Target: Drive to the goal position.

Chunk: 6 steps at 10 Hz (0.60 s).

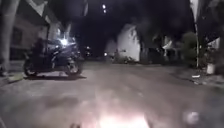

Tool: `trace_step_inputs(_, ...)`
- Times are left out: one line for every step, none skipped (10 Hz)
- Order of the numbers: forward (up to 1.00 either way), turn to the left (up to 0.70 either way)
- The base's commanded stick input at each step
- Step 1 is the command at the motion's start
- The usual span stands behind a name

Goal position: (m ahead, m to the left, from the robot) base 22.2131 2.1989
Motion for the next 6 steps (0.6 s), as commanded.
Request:
trace_step_inputs(1.0, 0.0)
trace_step_inputs(1.0, 0.0)
trace_step_inputs(1.0, 0.0)
trace_step_inputs(1.0, 0.0)
trace_step_inputs(1.0, 0.0)
trace_step_inputs(1.0, 0.0)
